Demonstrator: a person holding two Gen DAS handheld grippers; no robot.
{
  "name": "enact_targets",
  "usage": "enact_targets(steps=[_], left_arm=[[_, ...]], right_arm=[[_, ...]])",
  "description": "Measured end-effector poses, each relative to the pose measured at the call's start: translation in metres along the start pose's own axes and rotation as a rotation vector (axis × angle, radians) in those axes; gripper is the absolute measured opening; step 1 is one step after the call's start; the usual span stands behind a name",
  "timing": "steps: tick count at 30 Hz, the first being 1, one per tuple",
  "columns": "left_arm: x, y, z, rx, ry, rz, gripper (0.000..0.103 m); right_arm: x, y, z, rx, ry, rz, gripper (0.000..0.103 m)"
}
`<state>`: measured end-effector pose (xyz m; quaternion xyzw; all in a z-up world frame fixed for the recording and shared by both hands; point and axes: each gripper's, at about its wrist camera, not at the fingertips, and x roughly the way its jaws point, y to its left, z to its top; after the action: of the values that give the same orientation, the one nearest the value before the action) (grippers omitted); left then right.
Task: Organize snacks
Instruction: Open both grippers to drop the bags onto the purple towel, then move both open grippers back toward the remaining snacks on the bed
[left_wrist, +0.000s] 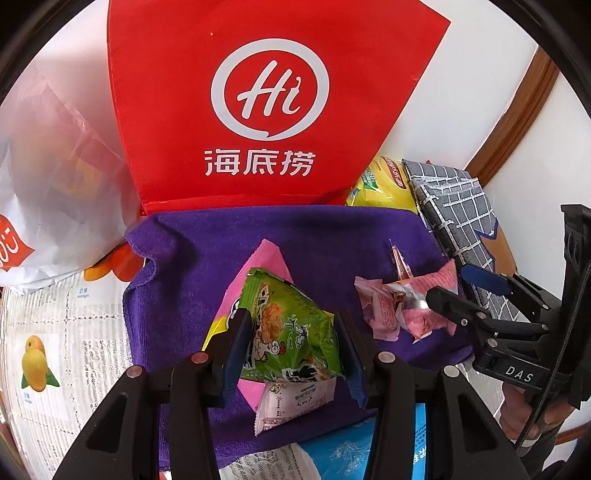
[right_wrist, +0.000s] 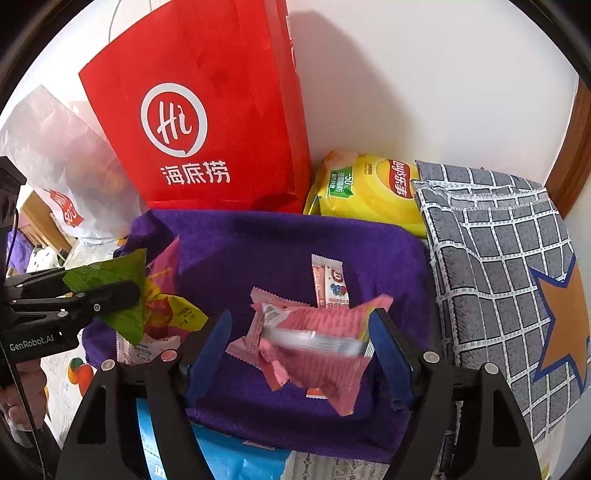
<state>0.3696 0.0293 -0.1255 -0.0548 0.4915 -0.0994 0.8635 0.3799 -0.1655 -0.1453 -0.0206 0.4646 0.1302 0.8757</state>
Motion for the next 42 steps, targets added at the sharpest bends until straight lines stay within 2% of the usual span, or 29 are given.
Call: enact_targets(steps=[5, 9, 12, 18, 22, 25, 34, 38, 42], left_arm=[[-0.001, -0.002, 0.001, 0.007, 0.004, 0.0, 0.045], [-0.011, -0.008, 0.001, 0.019, -0.02, -0.017, 0.061], [-0.022, -0.012, 0.001, 0.026, -0.038, -0.021, 0.065], [-0.051, -0.016, 0.0, 0.018, -0.088, -0.031, 0.065], [-0.07, -0.021, -0.003, 0.013, -0.128, -0.009, 0.065], [-0.082, -0.024, -0.008, -0.002, -0.133, -0.02, 0.065], [-0.126, -0.02, -0.039, -0.049, -0.192, -0.067, 0.065], [-0.146, -0.021, -0.056, -0.049, -0.213, -0.048, 0.065], [-0.159, -0.023, -0.073, -0.031, -0.226, 0.007, 0.065]], right_arm=[[-0.01, -0.004, 0.002, 0.016, -0.036, -0.012, 0.076], [-0.022, -0.008, 0.003, 0.034, -0.069, -0.013, 0.076], [-0.032, -0.009, 0.004, 0.036, -0.098, -0.023, 0.076], [-0.056, -0.007, 0.001, 0.053, -0.146, -0.036, 0.076], [-0.079, -0.004, -0.008, 0.045, -0.175, -0.058, 0.076], [-0.097, -0.004, -0.018, 0.061, -0.206, -0.056, 0.076], [-0.137, 0.004, -0.049, 0.075, -0.239, -0.091, 0.076], [-0.155, 0.011, -0.067, 0.072, -0.25, -0.106, 0.076], [-0.166, 0.022, -0.083, 0.046, -0.23, -0.1, 0.076]])
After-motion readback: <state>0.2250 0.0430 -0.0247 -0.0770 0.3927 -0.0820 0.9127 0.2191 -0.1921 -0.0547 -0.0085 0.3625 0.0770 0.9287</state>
